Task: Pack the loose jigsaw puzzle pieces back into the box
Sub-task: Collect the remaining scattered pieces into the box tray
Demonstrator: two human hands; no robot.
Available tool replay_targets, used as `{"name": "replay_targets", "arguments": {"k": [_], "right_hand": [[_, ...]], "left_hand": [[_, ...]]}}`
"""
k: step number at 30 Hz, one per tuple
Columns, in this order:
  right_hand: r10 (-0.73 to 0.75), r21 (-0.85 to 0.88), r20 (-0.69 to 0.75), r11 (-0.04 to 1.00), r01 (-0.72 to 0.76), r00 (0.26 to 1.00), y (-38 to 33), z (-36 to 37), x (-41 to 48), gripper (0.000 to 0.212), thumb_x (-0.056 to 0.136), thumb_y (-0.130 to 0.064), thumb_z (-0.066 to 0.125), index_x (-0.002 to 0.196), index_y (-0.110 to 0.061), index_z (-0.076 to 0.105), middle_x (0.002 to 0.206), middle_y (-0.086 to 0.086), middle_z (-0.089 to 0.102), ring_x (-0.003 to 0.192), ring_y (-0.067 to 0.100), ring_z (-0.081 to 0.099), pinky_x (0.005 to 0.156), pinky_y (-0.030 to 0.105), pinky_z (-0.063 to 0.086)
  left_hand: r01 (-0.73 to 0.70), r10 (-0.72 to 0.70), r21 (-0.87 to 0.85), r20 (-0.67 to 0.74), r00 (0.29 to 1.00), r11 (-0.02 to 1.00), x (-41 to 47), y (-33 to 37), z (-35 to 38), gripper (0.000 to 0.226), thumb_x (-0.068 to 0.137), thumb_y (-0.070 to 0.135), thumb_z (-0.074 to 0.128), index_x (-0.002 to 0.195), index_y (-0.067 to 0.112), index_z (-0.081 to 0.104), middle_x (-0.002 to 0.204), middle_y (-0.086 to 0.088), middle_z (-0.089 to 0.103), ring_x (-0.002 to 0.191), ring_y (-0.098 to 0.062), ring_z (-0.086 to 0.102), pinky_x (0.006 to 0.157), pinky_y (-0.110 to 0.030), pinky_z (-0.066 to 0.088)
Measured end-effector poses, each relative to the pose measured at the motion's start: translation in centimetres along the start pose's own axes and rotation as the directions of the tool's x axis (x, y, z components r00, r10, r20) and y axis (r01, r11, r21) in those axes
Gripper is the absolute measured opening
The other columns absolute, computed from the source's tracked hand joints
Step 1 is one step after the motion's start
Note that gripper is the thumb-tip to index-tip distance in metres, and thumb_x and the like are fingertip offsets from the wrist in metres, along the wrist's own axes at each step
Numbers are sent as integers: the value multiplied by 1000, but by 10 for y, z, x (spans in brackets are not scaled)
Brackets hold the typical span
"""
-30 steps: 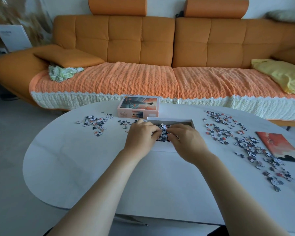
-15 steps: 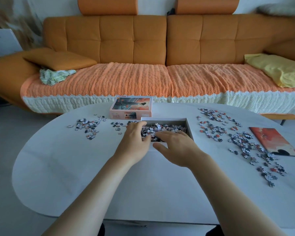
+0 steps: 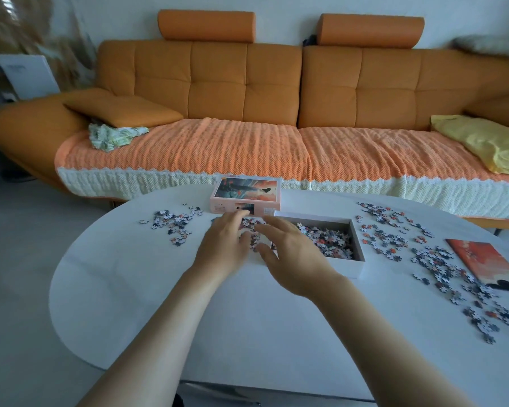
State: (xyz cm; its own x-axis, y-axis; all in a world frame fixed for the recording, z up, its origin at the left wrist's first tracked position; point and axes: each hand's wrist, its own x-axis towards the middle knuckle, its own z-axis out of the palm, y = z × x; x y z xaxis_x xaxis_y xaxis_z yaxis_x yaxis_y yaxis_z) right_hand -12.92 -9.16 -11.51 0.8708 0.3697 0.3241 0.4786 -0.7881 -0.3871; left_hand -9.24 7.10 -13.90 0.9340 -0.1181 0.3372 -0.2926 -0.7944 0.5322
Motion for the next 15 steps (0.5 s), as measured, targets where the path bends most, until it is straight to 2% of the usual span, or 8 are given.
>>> {"name": "replay_targets", "arguments": {"k": [3, 5, 8, 11, 13, 15], "right_hand": [[-23, 101, 35, 995, 19, 999, -28, 20, 27, 40, 96, -17, 49, 136, -13, 52, 147, 8, 42, 134, 26, 40, 109, 35, 34], [37, 118, 114, 992, -51, 993, -38, 36, 48, 43, 97, -19, 48, 139, -12, 46, 148, 11, 38, 136, 27, 35, 110, 32, 28], [202, -77, 269, 979, -188, 942, -37, 65, 75, 55, 98, -39, 42, 146, -14, 31, 158, 10, 19, 145, 29, 16, 116, 42, 22], [302, -238, 325, 943, -231, 896, -26, 89, 91, 64, 97, -51, 32, 151, -18, 18, 162, 7, -4, 149, 28, -7, 119, 49, 11], [332, -279, 316, 928, -248, 889, -22, 102, 95, 67, 96, -54, 27, 152, -20, 14, 162, 6, -8, 149, 27, -10, 119, 50, 4], [330, -292, 289, 924, -246, 899, -21, 112, 95, 68, 96, -55, 24, 153, -22, 12, 163, 6, -4, 149, 25, -9, 119, 49, -2]], "left_hand": [[82, -81, 117, -14, 997, 990, 2, -33, -14, 47, 97, 22, 47, 143, 22, 41, 144, 1, 46, 132, -24, 38, 107, -41, 36], [127, -130, 208, 2, 991, 970, 0, -55, -20, 50, 97, 25, 47, 145, 20, 37, 150, -1, 39, 138, -24, 31, 111, -40, 29], [135, -160, 338, 50, 986, 932, -5, -86, -26, 59, 99, 38, 42, 152, 19, 25, 161, -4, 19, 148, -25, 12, 119, -41, 14], [170, -225, 360, 118, 967, 917, -4, -107, -30, 66, 98, 49, 35, 155, 23, 13, 164, -4, 1, 150, -25, -2, 121, -43, 4], [181, -257, 361, 177, 950, 915, -3, -116, -30, 68, 98, 53, 32, 156, 25, 10, 164, -3, -6, 150, -24, -8, 121, -43, 1], [164, -242, 345, 197, 950, 924, -1, -123, -29, 67, 98, 53, 34, 155, 24, 17, 164, -2, -3, 150, -21, -6, 121, -41, 1]]}}
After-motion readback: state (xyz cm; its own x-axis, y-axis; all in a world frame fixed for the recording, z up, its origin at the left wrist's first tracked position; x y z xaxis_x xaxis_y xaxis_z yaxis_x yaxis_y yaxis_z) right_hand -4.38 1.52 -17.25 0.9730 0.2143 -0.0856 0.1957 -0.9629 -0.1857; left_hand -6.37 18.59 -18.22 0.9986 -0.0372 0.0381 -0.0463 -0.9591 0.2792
